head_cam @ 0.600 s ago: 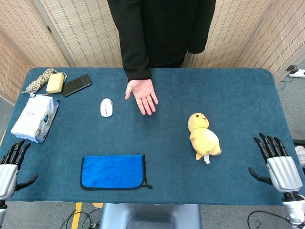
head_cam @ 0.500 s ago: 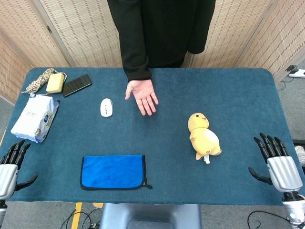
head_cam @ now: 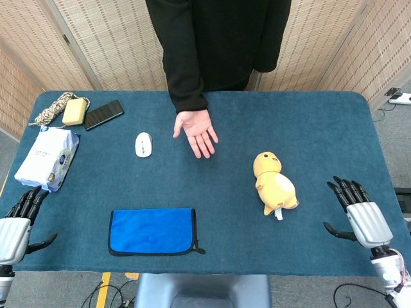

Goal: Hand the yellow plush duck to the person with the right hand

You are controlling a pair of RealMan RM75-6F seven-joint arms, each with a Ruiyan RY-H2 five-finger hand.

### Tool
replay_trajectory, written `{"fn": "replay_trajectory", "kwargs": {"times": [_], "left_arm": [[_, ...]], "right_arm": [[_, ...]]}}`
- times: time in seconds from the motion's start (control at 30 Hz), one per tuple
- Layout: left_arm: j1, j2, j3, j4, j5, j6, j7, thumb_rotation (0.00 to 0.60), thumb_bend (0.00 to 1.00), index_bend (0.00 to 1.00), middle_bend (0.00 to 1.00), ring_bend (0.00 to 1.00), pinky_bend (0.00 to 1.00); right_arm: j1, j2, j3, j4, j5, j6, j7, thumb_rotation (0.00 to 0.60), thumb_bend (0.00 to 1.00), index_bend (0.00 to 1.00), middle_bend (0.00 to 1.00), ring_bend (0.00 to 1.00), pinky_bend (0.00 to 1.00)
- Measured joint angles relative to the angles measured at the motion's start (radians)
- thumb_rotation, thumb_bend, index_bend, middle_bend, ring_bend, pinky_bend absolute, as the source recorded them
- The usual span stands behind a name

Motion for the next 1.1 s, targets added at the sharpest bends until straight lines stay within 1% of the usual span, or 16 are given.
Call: {"fn": "replay_trajectory", "kwargs": {"times": [0.13,0.23,0.3,0.5,0.57,0.6,0.63,0.67,0.7,0.73,0.77,0.8,0.87,0.93,1.0,1.1], "left_arm": [[0.005,0.006,0.005,-0.007,0.009,0.013,-0.01,0.6,0.24,0.0,0.05,0.06,0.26],[0.013,0.011,0.008,-0.01,0.023,0.036,-0.022,0.6,0.24,0.0,0.05,0.06,0.26],[0.018,0.016,0.011,-0.01,0.029,0.046,-0.035,0.6,0.24,0.0,0.05,0.06,0.26],[0.028,0.028,0.015,-0.007,0.041,0.067,-0.066,0.6,0.24,0.0,0.05,0.06,0.26],[0.031,0.032,0.018,-0.006,0.047,0.073,-0.075,0.6,0.24,0.0,0.05,0.06,0.26],[0.032,0.033,0.019,-0.006,0.048,0.074,-0.08,0.6,0.24,0.0,0.05,0.06,0.26],[0.033,0.035,0.019,-0.005,0.049,0.075,-0.084,0.6,0.24,0.0,0.05,0.06,0.26],[0.034,0.036,0.019,-0.003,0.049,0.077,-0.09,0.6,0.24,0.0,0.05,0.06,0.26],[0.035,0.038,0.019,-0.001,0.048,0.078,-0.093,0.6,0.24,0.0,0.05,0.06,0.26],[0.036,0.038,0.019,0.0,0.046,0.079,-0.095,0.6,0.24,0.0,0.05,0.06,0.26],[0.037,0.04,0.018,0.002,0.042,0.079,-0.097,0.6,0.24,0.0,0.05,0.06,0.26],[0.038,0.04,0.018,0.003,0.04,0.079,-0.099,0.6,0.24,0.0,0.05,0.06,0.26],[0.039,0.041,0.017,0.005,0.037,0.08,-0.1,0.6,0.24,0.0,0.05,0.06,0.26],[0.04,0.041,0.017,0.005,0.036,0.08,-0.1,0.6,0.24,0.0,0.05,0.06,0.26],[0.04,0.04,0.016,0.006,0.035,0.079,-0.098,0.6,0.24,0.0,0.05,0.06,0.26],[0.038,0.038,0.016,0.005,0.033,0.073,-0.093,0.6,0.24,0.0,0.05,0.06,0.26]], "right_arm": [[0.089,-0.021,0.023,0.009,0.032,-0.139,0.015,0.6,0.17,0.0,0.0,0.0,0.0],[0.166,-0.076,0.04,0.026,0.069,-0.253,0.004,0.6,0.17,0.0,0.0,0.0,0.0],[0.205,-0.116,0.047,0.038,0.088,-0.301,-0.011,0.6,0.17,0.0,0.0,0.0,0.0],[0.276,-0.238,0.063,0.09,0.138,-0.364,-0.09,0.6,0.18,0.0,0.0,0.0,0.0],[0.284,-0.274,0.069,0.122,0.15,-0.364,-0.11,0.6,0.23,0.0,0.0,0.0,0.0],[0.287,-0.29,0.072,0.138,0.154,-0.361,-0.12,0.6,0.26,0.0,0.0,0.0,0.02],[0.289,-0.314,0.076,0.161,0.158,-0.351,-0.135,0.6,0.32,0.0,0.03,0.03,0.11],[0.29,-0.331,0.078,0.18,0.159,-0.339,-0.145,0.6,0.38,0.06,0.12,0.12,0.3],[0.29,-0.347,0.081,0.199,0.159,-0.323,-0.151,0.6,0.42,0.13,0.19,0.19,0.43],[0.29,-0.364,0.084,0.216,0.158,-0.306,-0.155,0.6,0.48,0.28,0.32,0.34,0.63],[0.289,-0.386,0.087,0.239,0.155,-0.279,-0.157,0.6,0.51,0.42,0.42,0.45,0.75],[0.288,-0.403,0.089,0.257,0.15,-0.257,-0.155,0.6,0.54,0.51,0.49,0.54,0.81],[0.285,-0.437,0.093,0.298,0.134,-0.207,-0.141,0.6,0.58,0.6,0.57,0.61,0.87],[0.284,-0.454,0.094,0.321,0.111,-0.168,-0.114,0.6,0.63,0.65,0.6,0.64,0.89],[0.282,-0.459,0.092,0.329,0.077,-0.129,-0.071,0.6,0.66,0.66,0.61,0.64,0.89],[0.282,-0.442,0.09,0.305,0.028,-0.08,-0.039,0.6,0.66,0.66,0.61,0.64,0.89]]}}
